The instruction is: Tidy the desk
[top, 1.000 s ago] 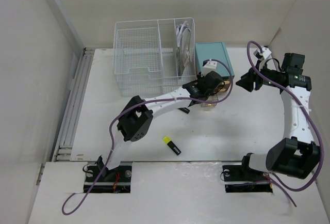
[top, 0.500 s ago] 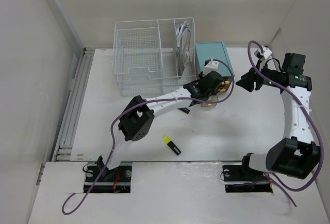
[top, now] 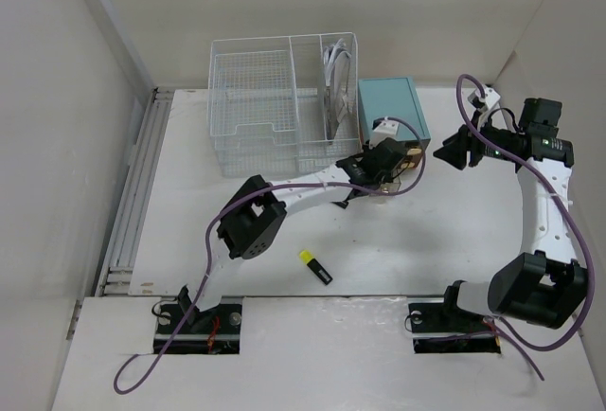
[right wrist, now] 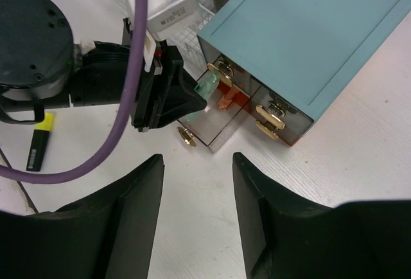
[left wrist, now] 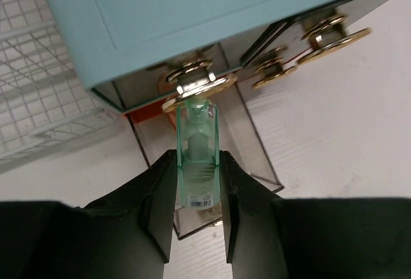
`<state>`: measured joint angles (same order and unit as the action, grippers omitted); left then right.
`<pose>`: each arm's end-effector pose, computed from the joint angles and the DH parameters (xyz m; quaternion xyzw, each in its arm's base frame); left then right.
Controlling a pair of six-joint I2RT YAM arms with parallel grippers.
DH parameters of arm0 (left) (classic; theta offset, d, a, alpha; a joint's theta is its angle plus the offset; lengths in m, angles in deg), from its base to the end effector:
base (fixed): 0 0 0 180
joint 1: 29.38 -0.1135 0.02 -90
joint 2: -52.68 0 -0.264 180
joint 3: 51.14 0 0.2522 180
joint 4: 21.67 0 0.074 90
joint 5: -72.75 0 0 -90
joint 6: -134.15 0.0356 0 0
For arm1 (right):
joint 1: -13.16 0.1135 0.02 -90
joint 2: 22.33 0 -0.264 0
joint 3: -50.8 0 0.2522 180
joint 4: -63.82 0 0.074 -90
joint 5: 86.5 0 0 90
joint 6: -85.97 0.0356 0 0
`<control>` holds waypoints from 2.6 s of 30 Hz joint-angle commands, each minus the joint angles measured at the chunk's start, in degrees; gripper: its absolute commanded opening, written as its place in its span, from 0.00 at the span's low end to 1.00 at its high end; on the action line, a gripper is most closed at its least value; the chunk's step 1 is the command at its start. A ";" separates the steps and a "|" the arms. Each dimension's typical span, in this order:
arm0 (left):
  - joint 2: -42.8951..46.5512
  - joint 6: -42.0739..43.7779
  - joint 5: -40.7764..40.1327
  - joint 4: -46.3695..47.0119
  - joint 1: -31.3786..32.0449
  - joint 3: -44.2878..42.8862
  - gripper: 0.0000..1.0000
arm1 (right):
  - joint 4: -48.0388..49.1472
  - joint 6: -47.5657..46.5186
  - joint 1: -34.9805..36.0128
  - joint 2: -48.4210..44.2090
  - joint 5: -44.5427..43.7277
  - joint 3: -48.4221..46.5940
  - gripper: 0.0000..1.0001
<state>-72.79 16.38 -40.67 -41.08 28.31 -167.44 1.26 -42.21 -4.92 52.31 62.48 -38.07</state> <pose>0.2877 -0.4284 0.2373 0.1172 0.8401 -0.2111 0.4857 0.2528 -0.0504 0.3611 -0.3144 0.7705 0.2598 0.4899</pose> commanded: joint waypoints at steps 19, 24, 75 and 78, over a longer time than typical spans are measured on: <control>7.87 0.35 -1.72 1.78 -0.04 4.02 0.35 | -1.48 -2.34 -0.46 0.08 2.63 -0.65 0.53; 9.18 0.87 -1.10 1.78 -0.04 3.49 0.30 | -1.48 -2.34 -0.46 0.08 2.63 -0.65 0.53; -3.81 -3.44 -2.68 6.97 -1.88 4.55 0.00 | -3.58 -3.93 -2.57 1.13 4.21 -1.18 0.53; -5.13 -3.43 -2.68 6.35 -2.50 1.83 0.00 | -3.59 -3.93 -2.57 1.13 4.21 -1.18 0.53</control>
<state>-77.82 13.17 -42.20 -35.40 26.36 -161.56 -2.08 -44.79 -7.02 53.46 64.18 -38.07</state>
